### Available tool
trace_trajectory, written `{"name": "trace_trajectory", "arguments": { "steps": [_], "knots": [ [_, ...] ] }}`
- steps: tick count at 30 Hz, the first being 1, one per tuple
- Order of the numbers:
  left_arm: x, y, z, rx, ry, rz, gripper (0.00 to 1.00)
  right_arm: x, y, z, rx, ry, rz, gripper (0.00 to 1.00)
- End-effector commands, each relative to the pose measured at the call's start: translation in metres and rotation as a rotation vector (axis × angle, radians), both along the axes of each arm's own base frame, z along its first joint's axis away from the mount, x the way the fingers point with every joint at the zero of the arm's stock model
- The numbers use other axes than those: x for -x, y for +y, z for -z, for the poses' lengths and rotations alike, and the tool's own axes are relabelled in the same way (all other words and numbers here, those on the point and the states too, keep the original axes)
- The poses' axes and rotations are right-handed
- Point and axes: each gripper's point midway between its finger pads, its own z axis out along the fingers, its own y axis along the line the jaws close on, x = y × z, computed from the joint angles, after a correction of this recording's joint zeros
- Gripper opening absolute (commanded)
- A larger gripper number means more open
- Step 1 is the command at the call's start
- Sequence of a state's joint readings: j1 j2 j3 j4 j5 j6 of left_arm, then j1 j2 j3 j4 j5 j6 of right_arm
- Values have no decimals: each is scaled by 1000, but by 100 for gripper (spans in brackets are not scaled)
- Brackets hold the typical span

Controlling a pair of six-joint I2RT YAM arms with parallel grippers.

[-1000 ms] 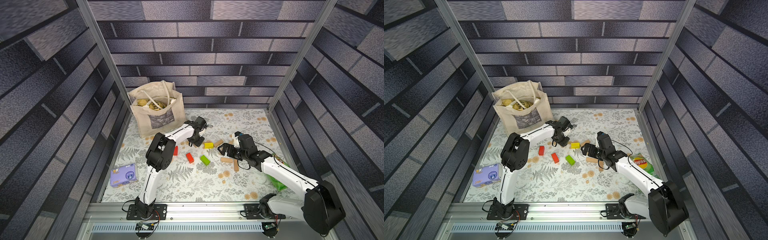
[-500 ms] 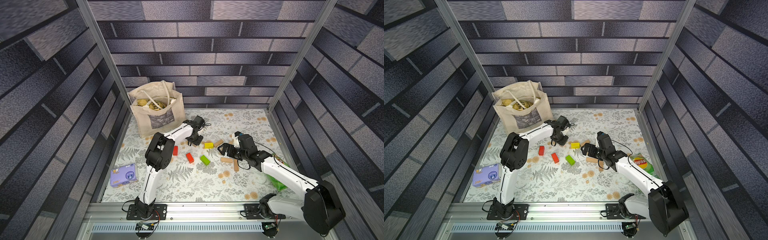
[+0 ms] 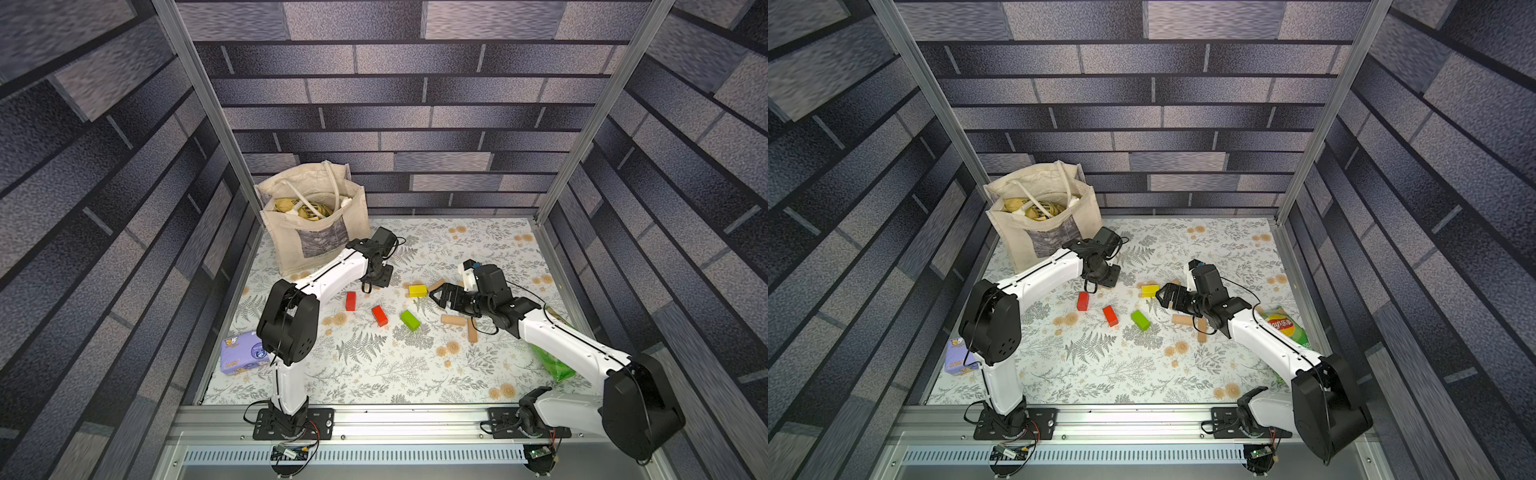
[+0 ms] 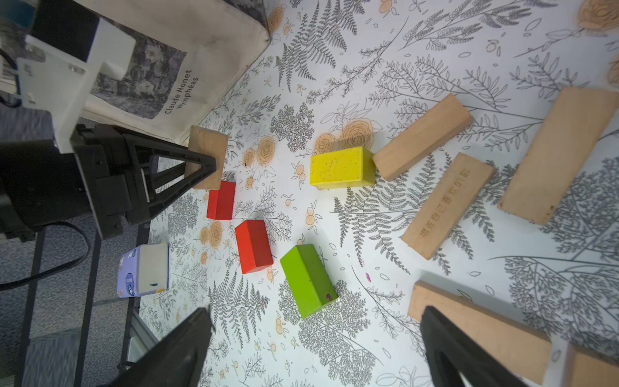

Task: Assemble the letter k with building blocks
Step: Pick up the building block from the center of the board, then assemble the building block at the center of the board.

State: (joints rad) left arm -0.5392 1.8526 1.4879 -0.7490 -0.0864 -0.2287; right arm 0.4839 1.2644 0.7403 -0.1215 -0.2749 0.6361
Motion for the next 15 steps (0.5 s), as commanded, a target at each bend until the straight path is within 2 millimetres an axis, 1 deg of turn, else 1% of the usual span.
{"name": "trace_trajectory", "arguments": {
  "steps": [1, 6, 13, 15],
  "knots": [
    [18, 19, -1, -9, 17, -99, 23, -1, 10, -11, -56, 2, -23, 100],
    [37, 29, 0, -1, 33, -135, 23, 1, 18, -16, -69, 0, -34, 100],
    [56, 40, -14, -12, 80, -184, 24, -4, 31, -32, -82, 46, -62, 100],
    [61, 44, -14, -11, 95, -205, 24, -6, 35, -35, -91, 49, -66, 100]
  ]
}}
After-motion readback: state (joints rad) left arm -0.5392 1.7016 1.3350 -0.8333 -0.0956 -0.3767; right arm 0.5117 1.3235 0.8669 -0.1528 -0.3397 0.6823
